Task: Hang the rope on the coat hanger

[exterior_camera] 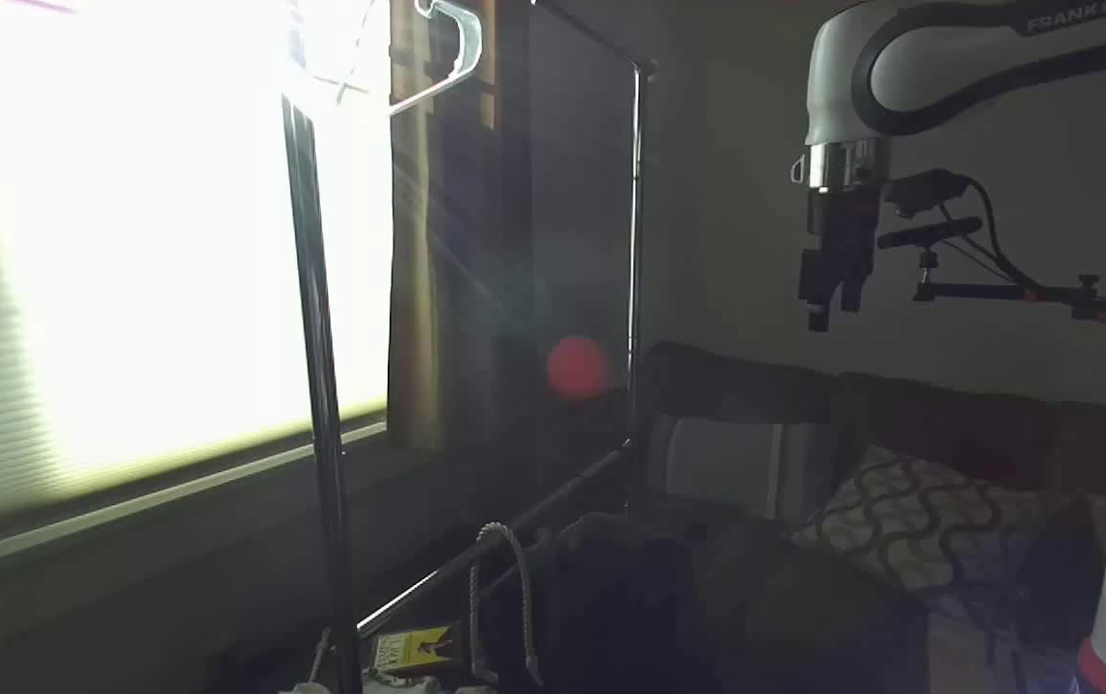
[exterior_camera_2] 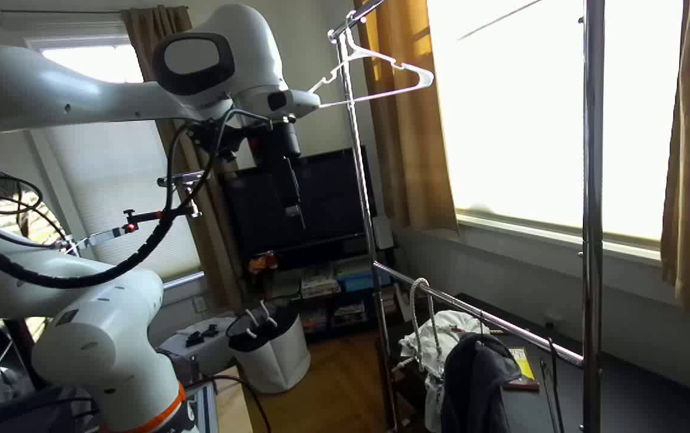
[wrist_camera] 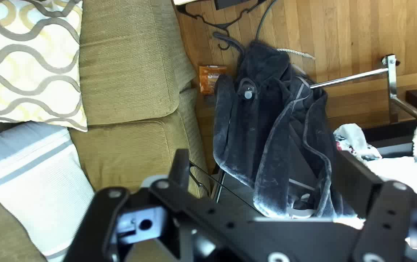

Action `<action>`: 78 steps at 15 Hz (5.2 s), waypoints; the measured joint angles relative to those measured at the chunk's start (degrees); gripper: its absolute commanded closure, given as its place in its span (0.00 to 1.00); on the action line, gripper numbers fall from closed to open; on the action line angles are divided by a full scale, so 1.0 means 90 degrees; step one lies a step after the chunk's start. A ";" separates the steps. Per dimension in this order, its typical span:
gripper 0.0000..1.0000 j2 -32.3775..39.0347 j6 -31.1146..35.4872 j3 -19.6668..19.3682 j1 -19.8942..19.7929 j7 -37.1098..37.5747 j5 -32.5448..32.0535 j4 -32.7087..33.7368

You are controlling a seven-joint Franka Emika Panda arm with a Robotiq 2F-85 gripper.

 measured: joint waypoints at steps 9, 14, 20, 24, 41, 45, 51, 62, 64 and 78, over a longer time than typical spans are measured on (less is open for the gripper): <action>0.00 0.0195 0.0168 0.0007 0.0302 -0.0042 0.0143 -0.0012; 0.00 0.1253 0.1521 0.0392 0.1061 -0.0010 0.0397 0.0030; 0.00 0.3092 0.2778 0.0655 0.1136 0.0592 0.0397 0.0900; 0.00 0.4436 0.2553 0.0703 0.1194 0.0935 0.0416 0.1571; 0.00 0.6384 0.4568 0.0974 0.1788 -0.0351 0.1178 0.2343; 0.00 0.7118 0.4753 0.0904 0.1858 0.0125 0.1105 0.2941; 0.25 0.8055 0.4739 0.0627 0.1868 0.0226 0.1039 0.3873; 0.59 0.8561 0.4211 0.0535 0.1954 0.0451 0.1085 0.4497; 0.64 0.8526 0.4084 0.0538 0.1993 0.0535 0.1085 0.4491; 0.97 0.8264 0.3742 0.0614 0.2013 0.0531 0.1121 0.4395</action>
